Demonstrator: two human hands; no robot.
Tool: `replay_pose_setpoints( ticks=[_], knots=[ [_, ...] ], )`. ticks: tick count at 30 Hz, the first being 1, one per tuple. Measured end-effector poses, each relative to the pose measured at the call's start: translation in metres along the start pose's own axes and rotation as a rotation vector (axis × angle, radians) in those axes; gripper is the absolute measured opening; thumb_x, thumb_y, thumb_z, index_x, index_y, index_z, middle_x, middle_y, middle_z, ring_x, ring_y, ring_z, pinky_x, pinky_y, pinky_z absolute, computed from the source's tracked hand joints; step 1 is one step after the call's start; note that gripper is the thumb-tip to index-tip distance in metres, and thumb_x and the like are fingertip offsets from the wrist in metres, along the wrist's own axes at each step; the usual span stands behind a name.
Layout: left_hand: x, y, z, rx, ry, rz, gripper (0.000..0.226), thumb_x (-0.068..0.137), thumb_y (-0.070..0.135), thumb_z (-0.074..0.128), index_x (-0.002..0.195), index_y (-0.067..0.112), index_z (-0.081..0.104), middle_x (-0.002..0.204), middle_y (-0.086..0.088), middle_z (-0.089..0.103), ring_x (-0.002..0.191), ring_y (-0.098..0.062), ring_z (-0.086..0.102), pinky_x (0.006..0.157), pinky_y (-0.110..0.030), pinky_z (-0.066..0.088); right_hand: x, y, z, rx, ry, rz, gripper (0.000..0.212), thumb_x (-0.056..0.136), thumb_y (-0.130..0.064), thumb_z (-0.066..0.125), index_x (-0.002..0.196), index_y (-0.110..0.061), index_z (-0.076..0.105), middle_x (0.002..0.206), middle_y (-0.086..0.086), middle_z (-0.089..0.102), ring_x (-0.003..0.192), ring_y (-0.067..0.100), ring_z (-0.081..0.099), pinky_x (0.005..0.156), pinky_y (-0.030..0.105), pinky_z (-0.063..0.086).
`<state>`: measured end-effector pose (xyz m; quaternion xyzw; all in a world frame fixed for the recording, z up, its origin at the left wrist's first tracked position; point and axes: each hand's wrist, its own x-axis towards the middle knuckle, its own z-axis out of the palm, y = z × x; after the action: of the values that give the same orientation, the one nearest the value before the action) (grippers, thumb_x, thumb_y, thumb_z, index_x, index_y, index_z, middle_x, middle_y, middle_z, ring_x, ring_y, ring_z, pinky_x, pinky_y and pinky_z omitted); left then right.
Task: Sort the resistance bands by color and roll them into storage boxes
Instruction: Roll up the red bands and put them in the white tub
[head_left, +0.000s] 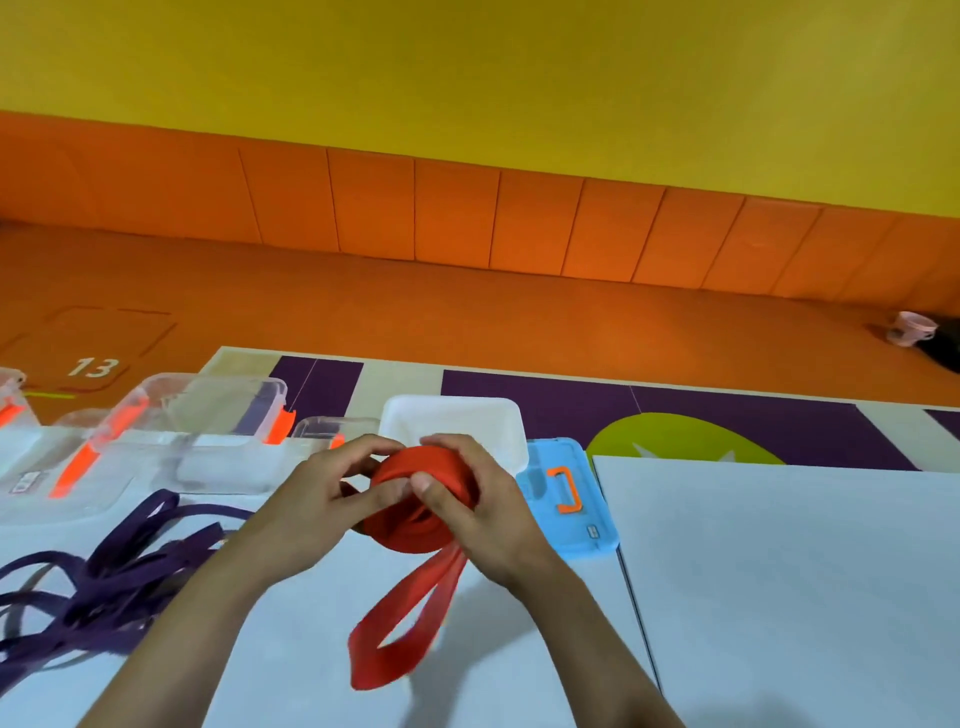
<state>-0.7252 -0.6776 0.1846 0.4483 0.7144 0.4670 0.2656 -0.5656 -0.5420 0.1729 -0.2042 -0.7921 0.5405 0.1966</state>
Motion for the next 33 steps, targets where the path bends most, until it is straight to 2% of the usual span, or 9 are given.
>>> replay_pose_setpoints(
  ticks=[3, 6, 9, 14, 17, 22, 24, 29, 33],
  knots=[
    [-0.006, 0.007, 0.0, -0.076, -0.012, -0.031, 0.031, 0.085, 0.047, 0.075, 0.115, 0.041, 0.067, 0.109, 0.004, 0.073, 0.101, -0.021, 0.071, 0.084, -0.043, 0.062, -0.002, 0.0, 0.003, 0.094, 0.079, -0.031, 0.026, 0.091, -0.049, 0.071, 0.113, -0.035, 0.067, 0.105, -0.012, 0.071, 0.101, 0.01, 0.068, 0.085, 0.025, 0.057],
    [-0.009, 0.014, -0.005, -0.17, -0.063, -0.057, 0.031, 0.084, 0.044, 0.08, 0.112, 0.038, 0.07, 0.108, -0.005, 0.075, 0.095, -0.029, 0.073, 0.08, -0.044, 0.063, -0.001, -0.003, -0.003, 0.15, 0.063, -0.037, 0.027, 0.086, -0.043, 0.079, 0.109, -0.03, 0.072, 0.102, -0.007, 0.074, 0.099, 0.016, 0.07, 0.087, 0.033, 0.059],
    [-0.007, 0.016, -0.002, -0.2, -0.073, -0.049, 0.039, 0.081, 0.05, 0.079, 0.114, 0.033, 0.07, 0.108, -0.007, 0.074, 0.096, -0.029, 0.073, 0.079, -0.044, 0.063, -0.001, -0.003, -0.007, 0.152, 0.078, -0.023, 0.031, 0.083, -0.048, 0.08, 0.107, -0.029, 0.073, 0.099, -0.006, 0.075, 0.097, 0.016, 0.071, 0.085, 0.035, 0.061],
    [-0.004, 0.018, 0.005, -0.217, -0.017, -0.054, 0.015, 0.091, 0.039, 0.071, 0.105, 0.035, 0.073, 0.109, -0.003, 0.075, 0.098, -0.027, 0.074, 0.077, -0.043, 0.064, -0.004, 0.0, -0.007, 0.109, 0.136, -0.007, 0.031, 0.091, -0.057, 0.064, 0.106, -0.03, 0.064, 0.097, -0.011, 0.072, 0.093, 0.009, 0.069, 0.077, 0.025, 0.057],
    [-0.004, 0.02, 0.008, -0.236, -0.082, -0.098, 0.025, 0.088, 0.05, 0.07, 0.105, 0.031, 0.07, 0.11, -0.003, 0.074, 0.1, -0.027, 0.073, 0.077, -0.05, 0.063, -0.002, -0.001, -0.012, 0.011, 0.145, 0.006, 0.032, 0.091, -0.062, 0.061, 0.106, -0.034, 0.063, 0.096, -0.015, 0.071, 0.093, 0.007, 0.068, 0.078, 0.027, 0.058],
    [0.001, 0.04, 0.004, -0.147, -0.133, -0.077, 0.02, 0.09, 0.045, 0.068, 0.1, 0.028, 0.065, 0.097, -0.003, 0.075, 0.064, -0.037, 0.071, 0.054, -0.043, 0.06, 0.001, -0.01, -0.02, -0.023, 0.119, -0.046, 0.037, 0.088, -0.066, 0.06, 0.103, -0.033, 0.064, 0.092, -0.012, 0.071, 0.089, 0.01, 0.068, 0.08, 0.035, 0.059],
    [0.002, 0.045, 0.004, -0.097, -0.125, -0.067, 0.026, 0.086, 0.045, 0.066, 0.106, 0.028, 0.066, 0.098, 0.002, 0.076, 0.058, -0.035, 0.071, 0.056, -0.042, 0.06, 0.001, -0.011, -0.02, -0.017, 0.142, -0.05, 0.039, 0.088, -0.067, 0.059, 0.102, -0.032, 0.066, 0.093, -0.011, 0.072, 0.09, 0.01, 0.069, 0.081, 0.038, 0.059],
    [0.0, 0.039, 0.01, -0.075, -0.006, -0.017, 0.034, 0.09, 0.043, 0.063, 0.118, 0.025, 0.061, 0.105, 0.014, 0.072, 0.071, -0.031, 0.075, 0.065, -0.047, 0.063, 0.001, -0.006, -0.021, 0.041, 0.148, -0.041, 0.038, 0.091, -0.066, 0.057, 0.116, -0.038, 0.062, 0.103, -0.012, 0.071, 0.099, 0.011, 0.068, 0.087, 0.037, 0.059],
    [-0.002, 0.036, 0.016, -0.214, 0.09, 0.007, 0.032, 0.094, 0.041, 0.061, 0.12, 0.023, 0.057, 0.11, 0.006, 0.071, 0.072, -0.035, 0.076, 0.069, -0.045, 0.064, -0.005, 0.004, -0.017, 0.079, 0.195, 0.0, 0.04, 0.092, -0.07, 0.053, 0.118, -0.04, 0.056, 0.098, -0.015, 0.069, 0.09, 0.011, 0.068, 0.08, 0.037, 0.057]
  ],
)
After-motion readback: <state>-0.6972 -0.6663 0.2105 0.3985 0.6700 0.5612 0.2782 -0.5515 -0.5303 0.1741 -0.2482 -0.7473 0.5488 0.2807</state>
